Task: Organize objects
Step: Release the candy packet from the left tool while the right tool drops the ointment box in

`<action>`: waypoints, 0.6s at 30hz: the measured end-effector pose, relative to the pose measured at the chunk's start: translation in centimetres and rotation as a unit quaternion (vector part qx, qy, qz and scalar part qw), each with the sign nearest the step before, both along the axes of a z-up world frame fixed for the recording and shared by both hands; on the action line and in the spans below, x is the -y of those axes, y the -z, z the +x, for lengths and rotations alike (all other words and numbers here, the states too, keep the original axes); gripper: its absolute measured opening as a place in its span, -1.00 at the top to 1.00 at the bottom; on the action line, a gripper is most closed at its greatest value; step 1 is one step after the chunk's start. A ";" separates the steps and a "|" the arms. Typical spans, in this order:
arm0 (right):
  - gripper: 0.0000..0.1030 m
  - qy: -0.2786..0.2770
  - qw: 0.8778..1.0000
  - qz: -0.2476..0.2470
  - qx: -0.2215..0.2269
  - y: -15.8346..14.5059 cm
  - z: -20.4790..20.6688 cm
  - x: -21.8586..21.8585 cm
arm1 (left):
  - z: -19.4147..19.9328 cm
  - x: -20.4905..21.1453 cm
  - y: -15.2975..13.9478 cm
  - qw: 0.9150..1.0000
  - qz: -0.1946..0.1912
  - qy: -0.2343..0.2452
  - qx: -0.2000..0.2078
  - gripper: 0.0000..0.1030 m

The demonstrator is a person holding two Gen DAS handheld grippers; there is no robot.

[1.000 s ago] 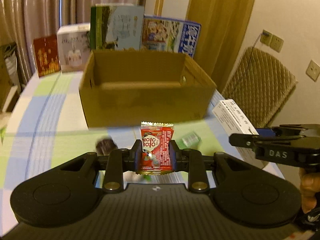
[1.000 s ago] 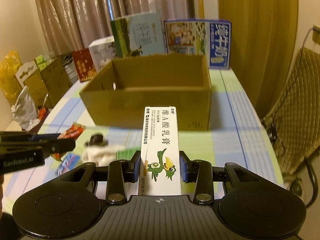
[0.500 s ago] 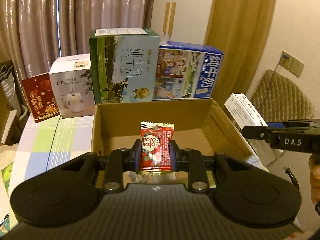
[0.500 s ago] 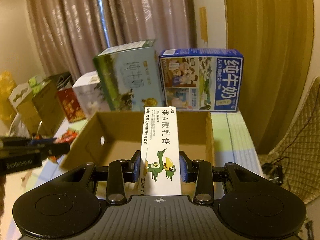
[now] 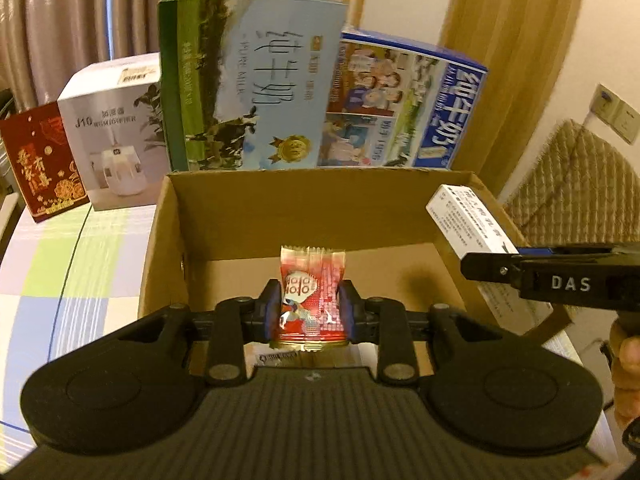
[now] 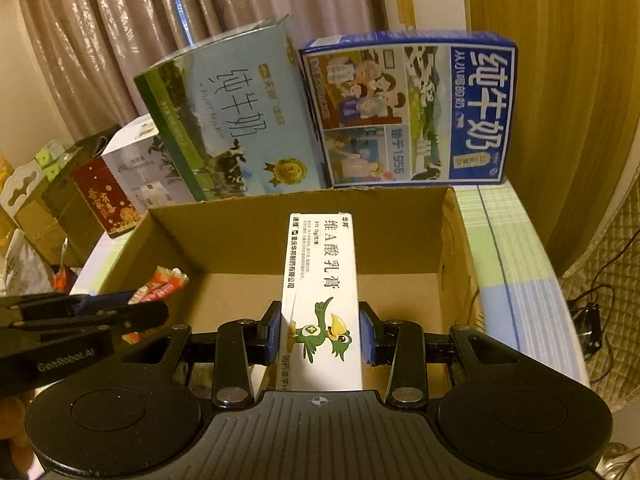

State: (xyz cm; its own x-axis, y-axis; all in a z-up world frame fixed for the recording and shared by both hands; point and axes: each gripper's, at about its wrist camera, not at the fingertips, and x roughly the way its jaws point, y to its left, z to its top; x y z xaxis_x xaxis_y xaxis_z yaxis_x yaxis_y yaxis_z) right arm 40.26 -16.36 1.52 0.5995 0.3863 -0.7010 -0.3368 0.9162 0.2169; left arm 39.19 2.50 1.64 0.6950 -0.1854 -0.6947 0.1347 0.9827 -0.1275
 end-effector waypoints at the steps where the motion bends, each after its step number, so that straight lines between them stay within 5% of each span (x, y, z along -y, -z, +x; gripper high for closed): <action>1: 0.31 0.002 1.000 0.005 0.004 0.2 0.4 0.0 | 0.2 -0.2 0.3 1.000 -0.003 -0.006 0.000 0.26; 14: -0.17 0.005 0.999 0.033 0.042 -2.0 -3.2 1.6 | -4.1 -2.2 -2.7 0.999 -0.010 -0.018 0.029 0.02; 18: -0.56 0.004 0.997 0.050 0.059 -3.5 -7.6 2.7 | -7.6 -2.5 -4.0 0.999 -0.016 -0.025 0.038 -0.14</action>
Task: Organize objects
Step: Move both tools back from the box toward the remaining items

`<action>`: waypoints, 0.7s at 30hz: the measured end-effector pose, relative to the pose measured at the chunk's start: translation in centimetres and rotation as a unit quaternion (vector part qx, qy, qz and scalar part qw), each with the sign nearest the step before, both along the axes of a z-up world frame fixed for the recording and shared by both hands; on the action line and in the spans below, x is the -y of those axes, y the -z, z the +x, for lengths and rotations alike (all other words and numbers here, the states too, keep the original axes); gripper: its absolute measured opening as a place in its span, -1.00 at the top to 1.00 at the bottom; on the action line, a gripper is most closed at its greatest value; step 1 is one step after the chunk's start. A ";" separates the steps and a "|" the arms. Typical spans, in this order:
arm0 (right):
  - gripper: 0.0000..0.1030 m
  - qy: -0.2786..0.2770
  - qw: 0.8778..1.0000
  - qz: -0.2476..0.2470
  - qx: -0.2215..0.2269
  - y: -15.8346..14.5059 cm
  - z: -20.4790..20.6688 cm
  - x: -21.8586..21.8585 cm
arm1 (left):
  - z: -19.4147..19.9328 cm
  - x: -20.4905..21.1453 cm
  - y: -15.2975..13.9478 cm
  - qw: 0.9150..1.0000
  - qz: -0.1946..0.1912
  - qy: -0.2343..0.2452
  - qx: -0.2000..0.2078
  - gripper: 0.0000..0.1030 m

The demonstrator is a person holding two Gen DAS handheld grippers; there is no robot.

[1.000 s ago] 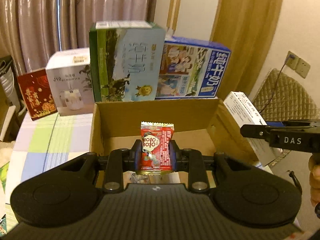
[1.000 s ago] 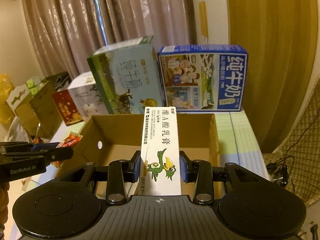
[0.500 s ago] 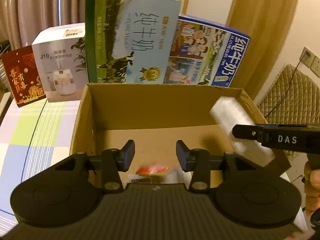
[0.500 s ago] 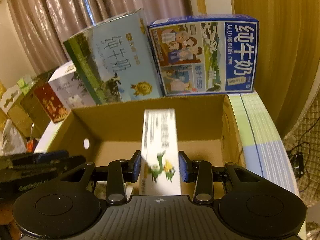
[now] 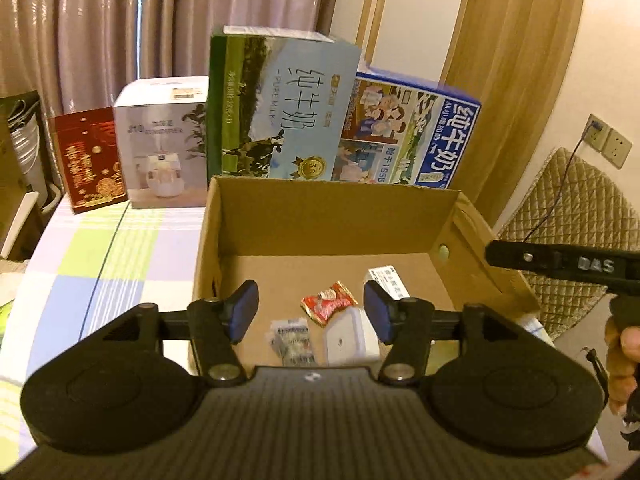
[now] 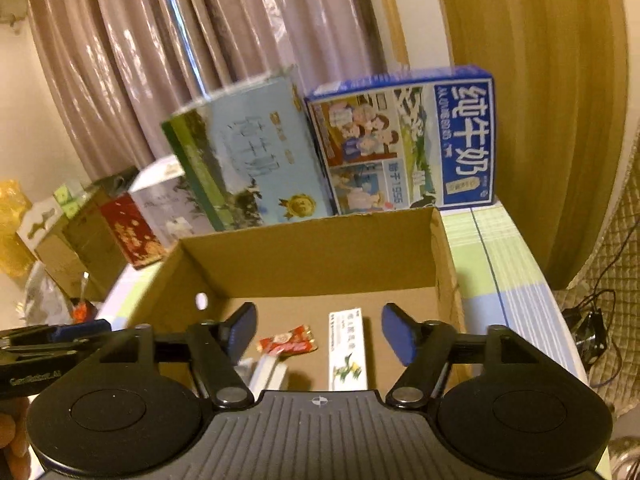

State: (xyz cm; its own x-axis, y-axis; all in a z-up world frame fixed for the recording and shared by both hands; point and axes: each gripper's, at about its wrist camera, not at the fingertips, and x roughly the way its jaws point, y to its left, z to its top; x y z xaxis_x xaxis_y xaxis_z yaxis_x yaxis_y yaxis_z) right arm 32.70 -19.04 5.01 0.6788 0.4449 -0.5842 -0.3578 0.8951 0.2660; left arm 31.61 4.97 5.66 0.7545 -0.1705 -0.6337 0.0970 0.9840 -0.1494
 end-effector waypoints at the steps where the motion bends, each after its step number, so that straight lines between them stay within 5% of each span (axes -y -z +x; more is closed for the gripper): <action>1: -0.72 -0.001 1.000 0.001 0.004 -0.2 -1.4 0.3 | -0.9 0.0 -0.2 1.000 0.000 -0.002 0.001 -0.16; 12: -0.93 0.008 1.000 -0.011 -0.014 1.6 -14.3 3.3 | -13.0 0.0 -0.3 1.000 -0.004 -0.024 0.007 -0.63; 21: -0.96 0.031 0.998 -0.003 -0.061 3.9 -21.1 5.0 | -21.2 -0.2 1.3 0.998 0.013 -0.064 -0.004 -0.77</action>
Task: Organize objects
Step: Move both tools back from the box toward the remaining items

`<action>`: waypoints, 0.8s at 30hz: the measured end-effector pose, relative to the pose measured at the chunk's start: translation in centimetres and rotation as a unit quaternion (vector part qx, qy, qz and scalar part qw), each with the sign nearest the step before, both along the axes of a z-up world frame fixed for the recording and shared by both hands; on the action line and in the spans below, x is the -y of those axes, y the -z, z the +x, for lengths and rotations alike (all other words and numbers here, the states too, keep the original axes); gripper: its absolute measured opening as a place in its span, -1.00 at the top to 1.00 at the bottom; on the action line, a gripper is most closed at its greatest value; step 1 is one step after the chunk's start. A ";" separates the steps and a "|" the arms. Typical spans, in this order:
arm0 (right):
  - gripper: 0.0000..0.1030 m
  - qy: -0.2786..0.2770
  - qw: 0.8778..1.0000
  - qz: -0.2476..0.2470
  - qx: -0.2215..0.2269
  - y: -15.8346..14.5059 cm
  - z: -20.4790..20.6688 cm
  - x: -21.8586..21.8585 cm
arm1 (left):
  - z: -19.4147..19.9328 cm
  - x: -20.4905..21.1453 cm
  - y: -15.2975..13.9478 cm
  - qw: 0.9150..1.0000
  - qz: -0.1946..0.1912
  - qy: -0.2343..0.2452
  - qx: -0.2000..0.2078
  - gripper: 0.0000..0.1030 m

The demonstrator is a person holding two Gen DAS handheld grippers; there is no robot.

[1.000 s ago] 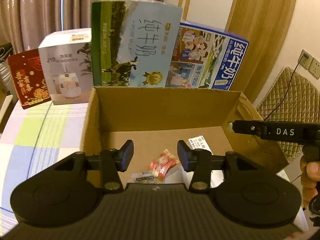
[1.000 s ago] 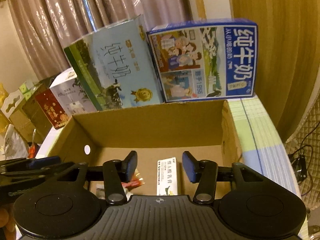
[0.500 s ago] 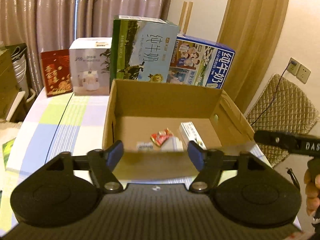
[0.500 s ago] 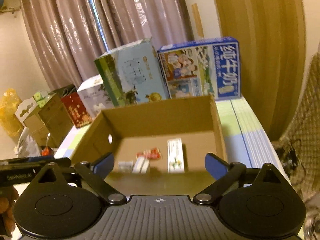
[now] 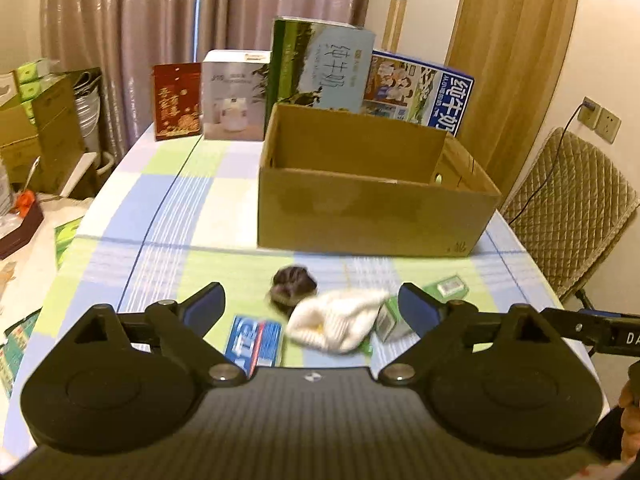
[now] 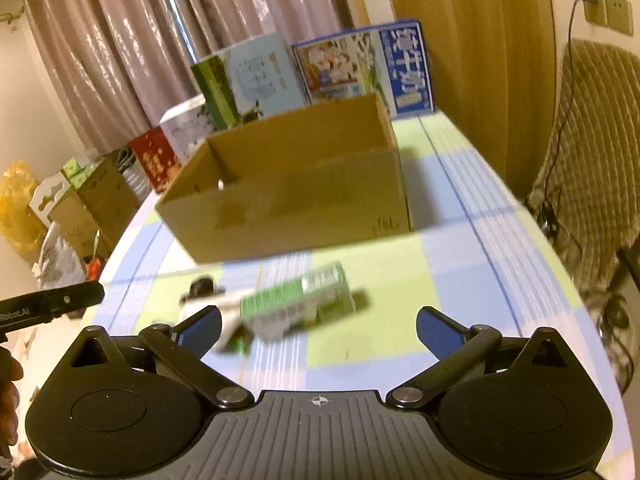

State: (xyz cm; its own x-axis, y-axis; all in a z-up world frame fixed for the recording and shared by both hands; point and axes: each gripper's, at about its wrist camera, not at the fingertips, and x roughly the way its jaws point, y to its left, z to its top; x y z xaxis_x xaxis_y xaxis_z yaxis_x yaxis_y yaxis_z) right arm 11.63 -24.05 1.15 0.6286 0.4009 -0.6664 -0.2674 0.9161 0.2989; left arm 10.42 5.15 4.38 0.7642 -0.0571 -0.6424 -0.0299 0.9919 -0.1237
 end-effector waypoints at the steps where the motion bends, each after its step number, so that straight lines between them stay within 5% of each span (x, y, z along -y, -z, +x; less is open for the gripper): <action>1: -0.96 0.000 1.000 0.002 -0.006 0.2 -0.4 0.0 | -0.7 -0.1 0.1 1.000 -0.003 -0.003 -0.002 -0.77; 24: -0.96 -0.001 1.000 -0.001 -0.030 1.9 -0.6 -1.5 | -1.8 -0.8 3.0 0.999 0.009 -0.005 -0.035 -0.78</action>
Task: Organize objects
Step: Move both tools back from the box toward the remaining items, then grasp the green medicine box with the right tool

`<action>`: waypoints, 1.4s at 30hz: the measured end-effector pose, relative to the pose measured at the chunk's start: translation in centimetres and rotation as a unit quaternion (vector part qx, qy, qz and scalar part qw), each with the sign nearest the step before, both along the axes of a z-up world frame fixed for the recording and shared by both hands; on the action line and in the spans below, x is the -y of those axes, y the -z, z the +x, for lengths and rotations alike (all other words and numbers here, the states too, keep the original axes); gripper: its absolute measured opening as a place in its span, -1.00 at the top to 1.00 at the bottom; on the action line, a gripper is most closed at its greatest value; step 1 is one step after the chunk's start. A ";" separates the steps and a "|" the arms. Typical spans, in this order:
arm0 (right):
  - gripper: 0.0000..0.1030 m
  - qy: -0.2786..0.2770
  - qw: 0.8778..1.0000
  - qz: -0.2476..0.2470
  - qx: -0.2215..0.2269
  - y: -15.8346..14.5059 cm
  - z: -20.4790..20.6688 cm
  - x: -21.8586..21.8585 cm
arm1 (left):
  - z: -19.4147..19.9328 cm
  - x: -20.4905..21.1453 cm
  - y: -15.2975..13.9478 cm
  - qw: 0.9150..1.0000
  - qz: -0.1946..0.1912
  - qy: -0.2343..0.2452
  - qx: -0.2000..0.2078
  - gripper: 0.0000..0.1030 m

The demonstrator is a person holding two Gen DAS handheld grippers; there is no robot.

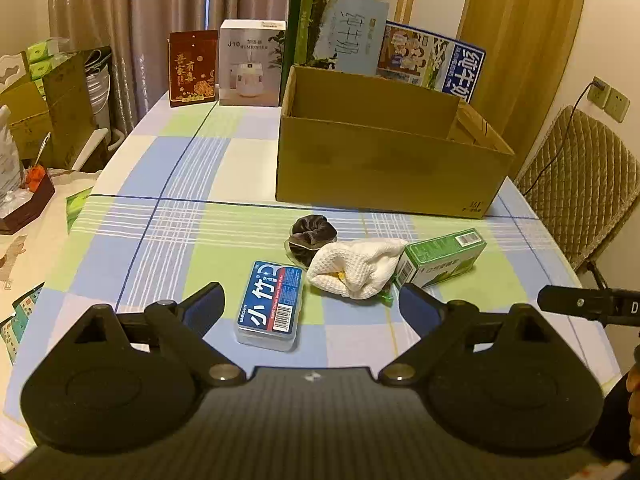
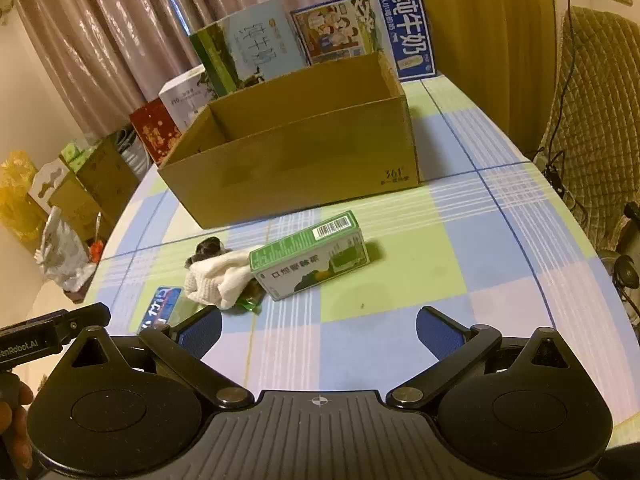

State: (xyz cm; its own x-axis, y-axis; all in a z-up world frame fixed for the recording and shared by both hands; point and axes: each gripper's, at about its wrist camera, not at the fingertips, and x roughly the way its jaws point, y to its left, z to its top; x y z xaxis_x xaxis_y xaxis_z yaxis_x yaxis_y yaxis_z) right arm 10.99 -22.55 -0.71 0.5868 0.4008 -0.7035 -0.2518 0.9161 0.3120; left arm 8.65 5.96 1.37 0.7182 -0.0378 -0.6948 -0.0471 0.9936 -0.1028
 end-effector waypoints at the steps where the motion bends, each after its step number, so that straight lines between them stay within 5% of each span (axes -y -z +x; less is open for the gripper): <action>1: -0.95 -0.001 1.000 0.001 -0.002 0.1 0.2 -0.1 | 0.2 0.0 0.2 1.000 0.001 0.002 -0.001 -0.78; 5: -0.94 -0.004 1.000 0.008 -0.007 0.6 1.5 -0.8 | 1.3 0.1 1.0 1.000 0.006 0.008 -0.005 -0.78; 12: -0.55 0.004 0.999 0.031 -0.044 2.4 5.0 -2.4 | 3.7 -0.2 2.3 1.000 0.008 0.009 -0.012 -0.78; 29: -0.54 0.008 0.996 -0.018 -0.084 7.2 14.2 -7.5 | 7.1 -0.8 5.9 0.999 0.006 0.011 -0.032 -0.78; 32: -0.32 -0.004 0.996 -0.030 -0.086 7.2 14.2 -7.4 | 7.2 -0.7 6.4 0.999 0.005 0.013 -0.036 -0.78; 37: 0.42 -0.028 0.995 -0.043 -0.081 6.3 13.5 -6.2 | 7.3 -0.4 6.6 0.999 0.003 0.020 -0.037 -0.78; 42: 0.48 -0.051 0.993 -0.086 -0.066 5.6 11.8 -3.8 | 7.7 0.6 6.6 0.998 0.009 0.044 -0.033 -0.76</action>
